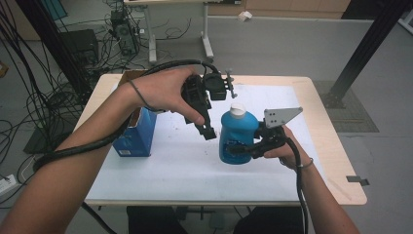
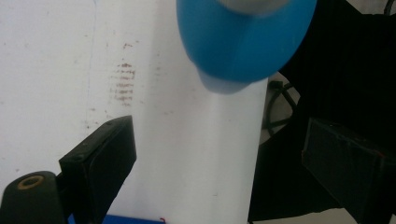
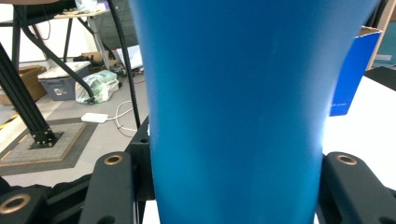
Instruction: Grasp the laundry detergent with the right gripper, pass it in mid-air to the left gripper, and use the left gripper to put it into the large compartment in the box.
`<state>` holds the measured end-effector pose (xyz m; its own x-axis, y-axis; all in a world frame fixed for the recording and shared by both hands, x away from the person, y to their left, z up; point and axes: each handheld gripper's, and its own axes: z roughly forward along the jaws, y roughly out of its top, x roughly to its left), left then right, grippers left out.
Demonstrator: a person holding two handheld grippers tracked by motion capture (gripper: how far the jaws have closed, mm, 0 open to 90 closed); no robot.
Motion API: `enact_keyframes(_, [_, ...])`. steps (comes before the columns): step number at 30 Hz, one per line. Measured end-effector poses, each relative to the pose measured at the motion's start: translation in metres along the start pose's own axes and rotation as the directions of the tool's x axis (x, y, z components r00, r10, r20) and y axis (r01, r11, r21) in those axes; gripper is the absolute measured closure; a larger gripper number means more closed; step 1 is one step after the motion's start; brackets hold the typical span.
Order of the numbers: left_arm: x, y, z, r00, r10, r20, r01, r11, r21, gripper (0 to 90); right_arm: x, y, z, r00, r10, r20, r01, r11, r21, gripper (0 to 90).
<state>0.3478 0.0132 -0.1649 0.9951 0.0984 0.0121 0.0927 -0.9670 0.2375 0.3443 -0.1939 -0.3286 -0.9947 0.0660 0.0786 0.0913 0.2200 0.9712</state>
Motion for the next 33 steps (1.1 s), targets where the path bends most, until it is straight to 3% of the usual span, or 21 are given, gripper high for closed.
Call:
enact_keyframes(12, [-0.007,0.009,0.007,0.9989,0.047,0.006,-0.048,0.9988,0.007,10.1,0.000,0.006,0.016,0.9993,-0.017,-0.034,0.017,0.9997,0.017,44.1])
enact_keyframes(33, [-0.010,0.017,0.011,0.9966,0.078,0.026,-0.078,0.9969,-0.007,10.3,-0.003,0.010,0.034,0.9978,-0.020,-0.063,0.023,0.9991,0.036,44.0])
